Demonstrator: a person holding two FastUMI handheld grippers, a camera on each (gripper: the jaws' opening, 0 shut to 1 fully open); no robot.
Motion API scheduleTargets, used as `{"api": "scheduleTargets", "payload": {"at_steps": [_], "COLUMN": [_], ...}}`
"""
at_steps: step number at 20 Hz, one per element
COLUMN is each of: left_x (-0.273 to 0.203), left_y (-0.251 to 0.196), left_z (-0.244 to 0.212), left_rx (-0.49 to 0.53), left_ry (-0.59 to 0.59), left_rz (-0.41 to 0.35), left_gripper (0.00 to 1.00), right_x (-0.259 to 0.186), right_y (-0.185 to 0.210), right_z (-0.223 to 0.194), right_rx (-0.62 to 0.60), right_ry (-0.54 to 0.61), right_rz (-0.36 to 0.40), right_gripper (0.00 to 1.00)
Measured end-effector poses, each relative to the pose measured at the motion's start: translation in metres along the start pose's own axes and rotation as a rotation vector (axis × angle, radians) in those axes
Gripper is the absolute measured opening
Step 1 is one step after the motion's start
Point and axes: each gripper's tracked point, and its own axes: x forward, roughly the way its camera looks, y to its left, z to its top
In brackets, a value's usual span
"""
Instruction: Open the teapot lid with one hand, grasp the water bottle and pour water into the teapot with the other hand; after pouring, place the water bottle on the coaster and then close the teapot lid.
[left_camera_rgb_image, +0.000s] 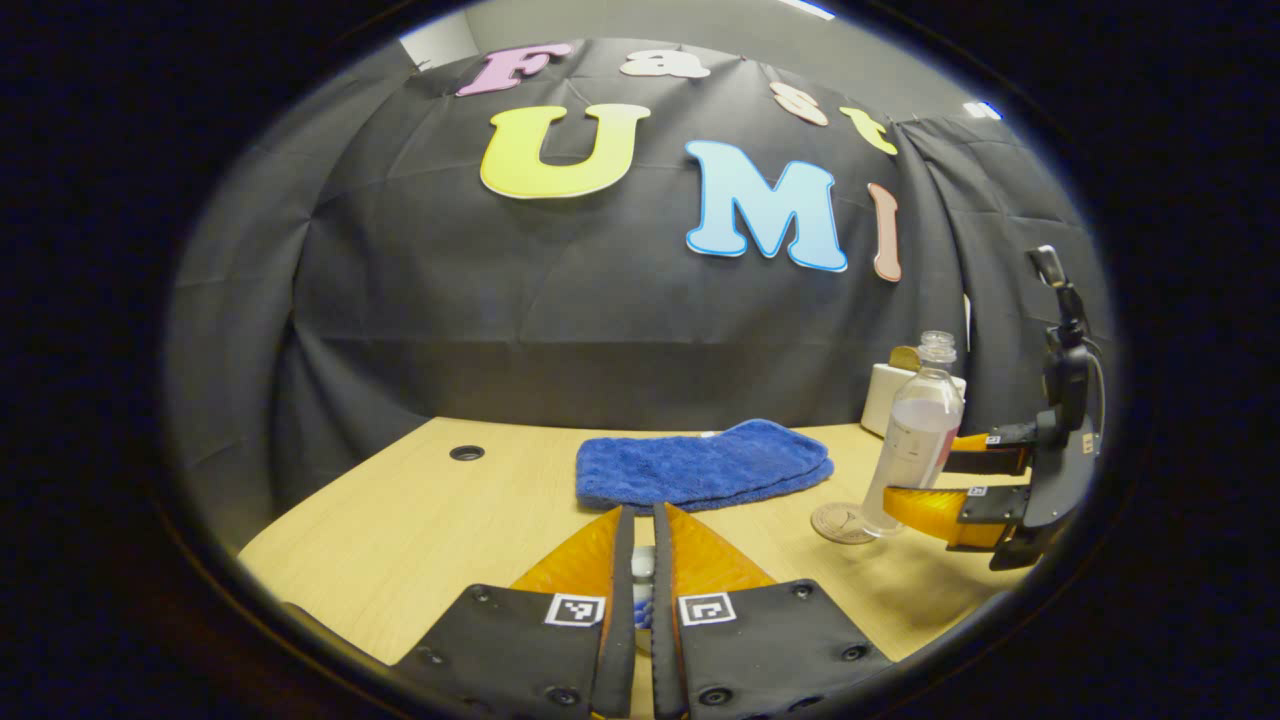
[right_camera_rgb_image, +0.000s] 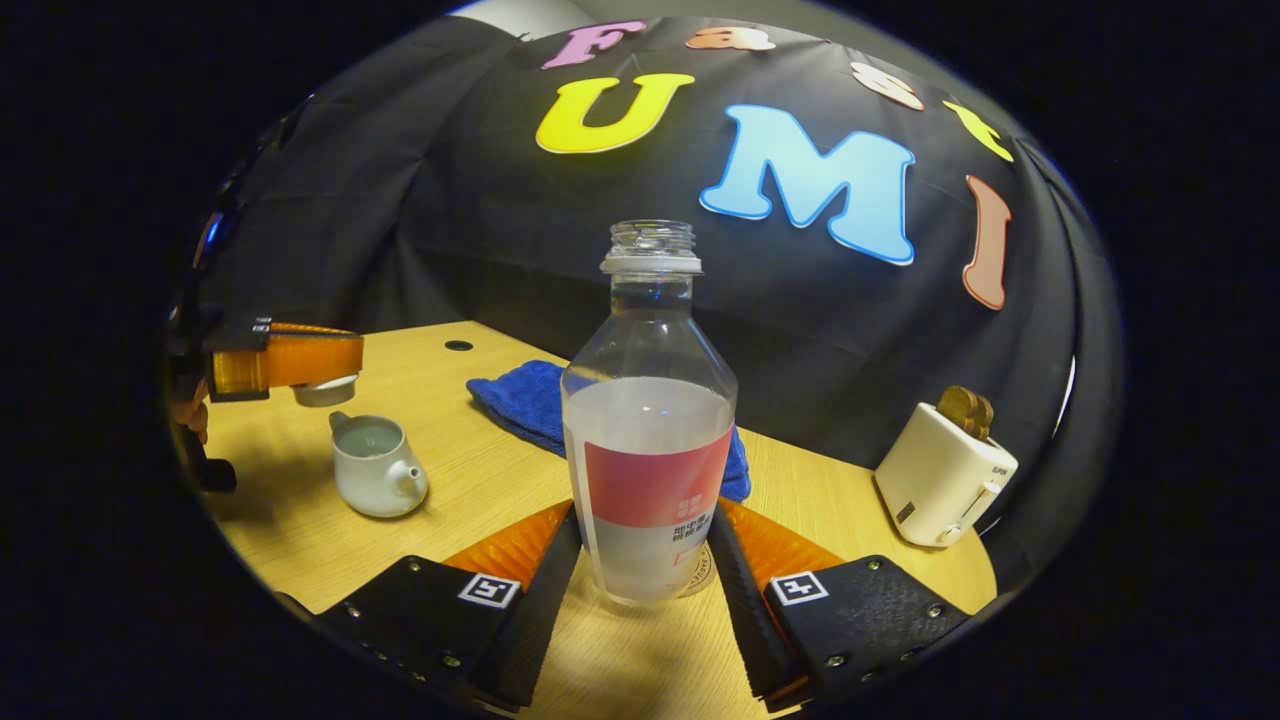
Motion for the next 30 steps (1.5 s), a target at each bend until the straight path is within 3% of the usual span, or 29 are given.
{"api": "scheduleTargets", "payload": {"at_steps": [6, 11, 15, 18, 30], "left_x": [0.000, 0.000, 0.000, 0.003, 0.021], "left_y": [-0.004, -0.001, -0.003, -0.005, -0.026], "left_z": [0.007, 0.006, 0.005, 0.004, -0.011], "left_rx": [0.018, 0.015, 0.009, 0.011, 0.018], "left_ry": [-0.008, -0.007, -0.002, -0.003, 0.020], "left_rz": [0.005, 0.011, 0.008, 0.002, -0.035], "left_gripper": [0.14, 0.14, 0.13, 0.14, 0.13], "right_x": [0.043, 0.053, 0.053, 0.046, 0.012], "right_y": [-0.025, -0.031, -0.032, -0.037, -0.037], "right_z": [-0.018, -0.027, -0.029, -0.027, -0.018], "right_rx": [0.153, 0.178, 0.167, 0.157, 0.212], "right_ry": [0.020, 0.025, 0.034, 0.030, -0.011], "right_rz": [-0.062, -0.082, -0.097, -0.111, -0.094], "right_gripper": [0.76, 0.76, 0.78, 0.93, 0.93]}}
